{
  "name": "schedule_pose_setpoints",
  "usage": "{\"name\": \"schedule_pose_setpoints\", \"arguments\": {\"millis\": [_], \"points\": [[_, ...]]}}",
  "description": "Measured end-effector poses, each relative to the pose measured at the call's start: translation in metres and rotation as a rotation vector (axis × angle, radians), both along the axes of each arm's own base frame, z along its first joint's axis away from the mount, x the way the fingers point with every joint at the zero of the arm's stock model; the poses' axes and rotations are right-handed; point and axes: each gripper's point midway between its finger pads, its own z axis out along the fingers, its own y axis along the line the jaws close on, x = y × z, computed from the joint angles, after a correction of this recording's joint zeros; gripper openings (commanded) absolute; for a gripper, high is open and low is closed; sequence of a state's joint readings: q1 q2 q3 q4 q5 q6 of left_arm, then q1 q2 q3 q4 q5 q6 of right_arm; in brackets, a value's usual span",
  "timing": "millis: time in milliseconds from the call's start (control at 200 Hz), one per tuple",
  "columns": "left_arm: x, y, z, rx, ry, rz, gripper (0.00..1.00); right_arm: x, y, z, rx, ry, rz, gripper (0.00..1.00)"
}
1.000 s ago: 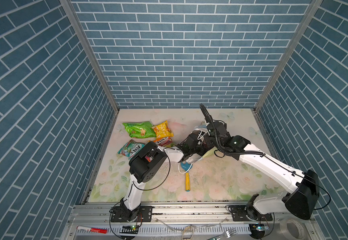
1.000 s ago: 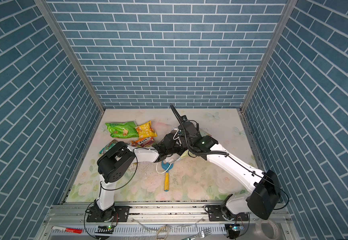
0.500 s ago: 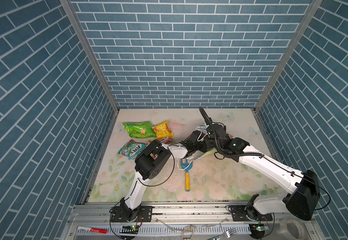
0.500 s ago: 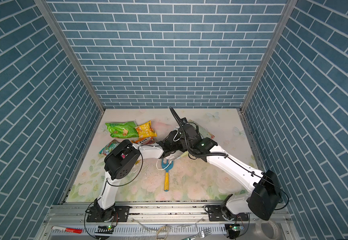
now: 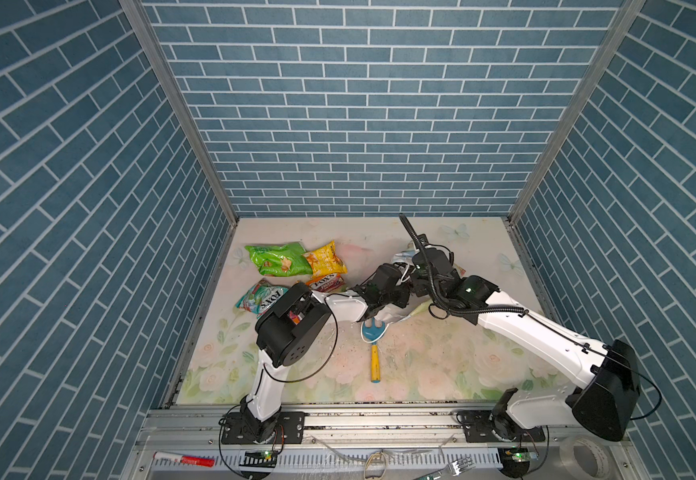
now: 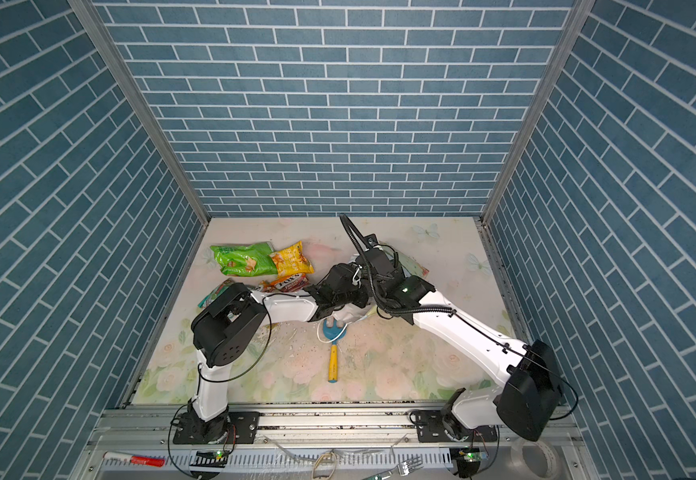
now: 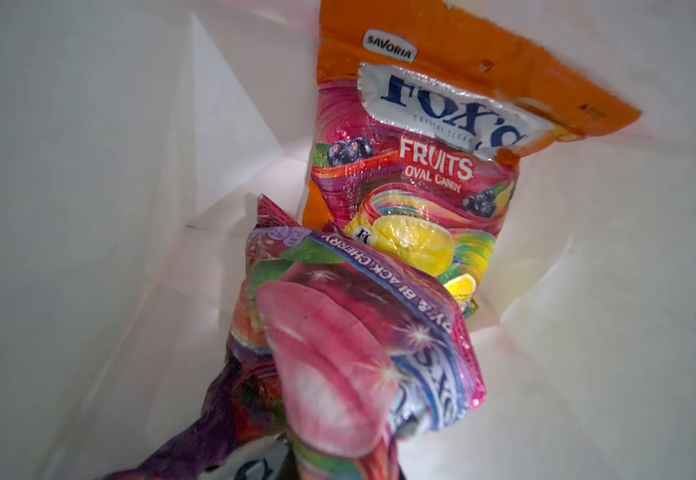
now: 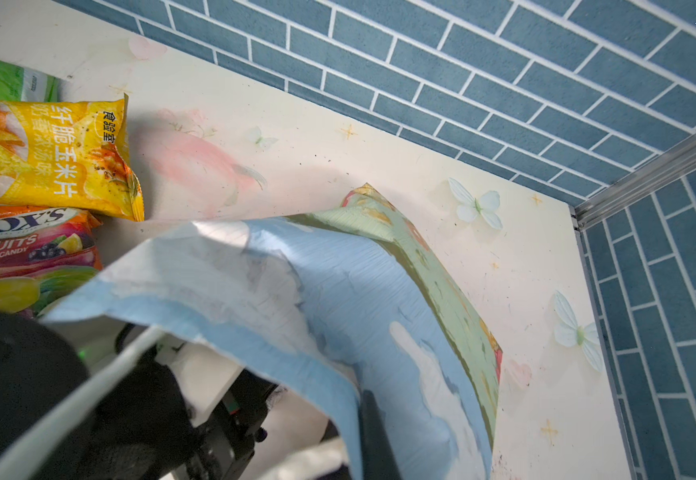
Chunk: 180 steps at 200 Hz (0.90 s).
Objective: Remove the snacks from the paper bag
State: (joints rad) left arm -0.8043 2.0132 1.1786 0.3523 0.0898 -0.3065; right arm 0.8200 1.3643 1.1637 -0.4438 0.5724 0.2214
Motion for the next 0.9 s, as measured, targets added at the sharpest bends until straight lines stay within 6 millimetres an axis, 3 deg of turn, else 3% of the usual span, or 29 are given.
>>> {"name": "schedule_pose_setpoints", "arguments": {"millis": [190, 240, 565, 900], "points": [[-0.002, 0.003, 0.0, -0.005, -0.011, -0.001, 0.08, 0.001, -0.002, 0.0, 0.005, -0.005, -0.022, 0.0], [-0.003, 0.004, -0.001, -0.003, -0.012, -0.001, 0.0, 0.001, -0.003, 0.0, 0.002, -0.006, -0.025, 0.0], [-0.004, 0.003, 0.005, -0.01, -0.016, -0.008, 0.0, 0.003, -0.009, 0.002, -0.004, -0.026, -0.072, 0.0], [-0.014, -0.002, 0.023, -0.066, 0.018, -0.038, 0.0, 0.003, -0.013, 0.008, -0.034, -0.063, -0.119, 0.0]]}}
